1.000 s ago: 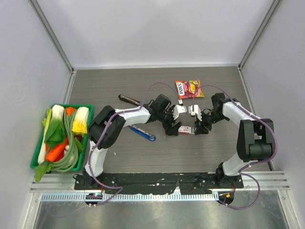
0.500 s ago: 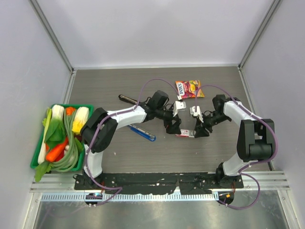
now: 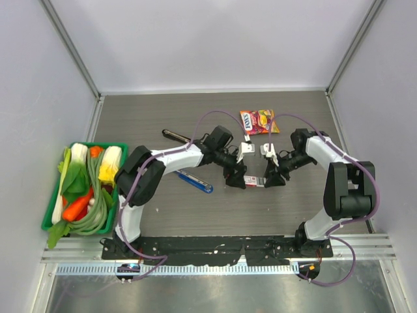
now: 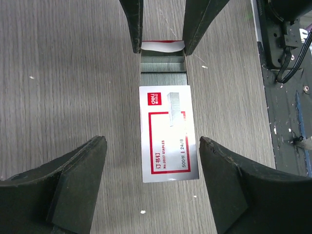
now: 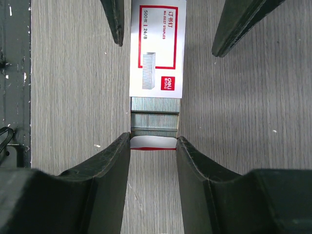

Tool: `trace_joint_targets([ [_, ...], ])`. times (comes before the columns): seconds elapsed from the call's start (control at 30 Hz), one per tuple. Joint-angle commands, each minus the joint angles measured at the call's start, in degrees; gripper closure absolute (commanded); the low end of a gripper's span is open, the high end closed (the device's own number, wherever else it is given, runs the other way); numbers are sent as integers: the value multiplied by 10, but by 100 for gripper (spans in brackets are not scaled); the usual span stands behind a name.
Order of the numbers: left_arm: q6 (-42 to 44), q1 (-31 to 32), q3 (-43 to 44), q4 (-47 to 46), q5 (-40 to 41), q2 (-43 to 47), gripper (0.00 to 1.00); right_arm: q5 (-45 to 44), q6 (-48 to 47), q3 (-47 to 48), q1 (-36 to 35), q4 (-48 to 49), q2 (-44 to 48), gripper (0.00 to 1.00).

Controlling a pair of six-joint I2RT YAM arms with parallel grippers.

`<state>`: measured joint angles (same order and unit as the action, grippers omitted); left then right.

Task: Load the staples into the stapler
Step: Open the staple box.

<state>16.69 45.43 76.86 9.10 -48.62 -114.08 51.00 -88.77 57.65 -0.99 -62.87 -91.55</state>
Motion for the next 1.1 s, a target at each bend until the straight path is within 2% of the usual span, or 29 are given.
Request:
trace_joint_targets([
  [0.0, 12, 5, 40, 28, -17, -16, 21, 25, -18, 17, 17, -13, 4, 58],
  [0.33, -22, 5, 60, 27, 11, -26, 44, 8, 10, 3, 18, 21, 6, 58],
  [0.53, -25, 5, 59, 29, 10, -28, 53, -3, 25, 1, 20, 42, -4, 58],
  [0.7, -19, 5, 58, 34, 9, -26, 55, -6, 26, -1, 30, 48, -6, 58],
  [0.97, -26, 5, 60, 35, 5, -30, 66, -6, 28, -3, 35, 53, -3, 58],
  [1.07, -27, 5, 61, 37, 5, -32, 65, -7, 29, -3, 35, 56, -2, 58],
])
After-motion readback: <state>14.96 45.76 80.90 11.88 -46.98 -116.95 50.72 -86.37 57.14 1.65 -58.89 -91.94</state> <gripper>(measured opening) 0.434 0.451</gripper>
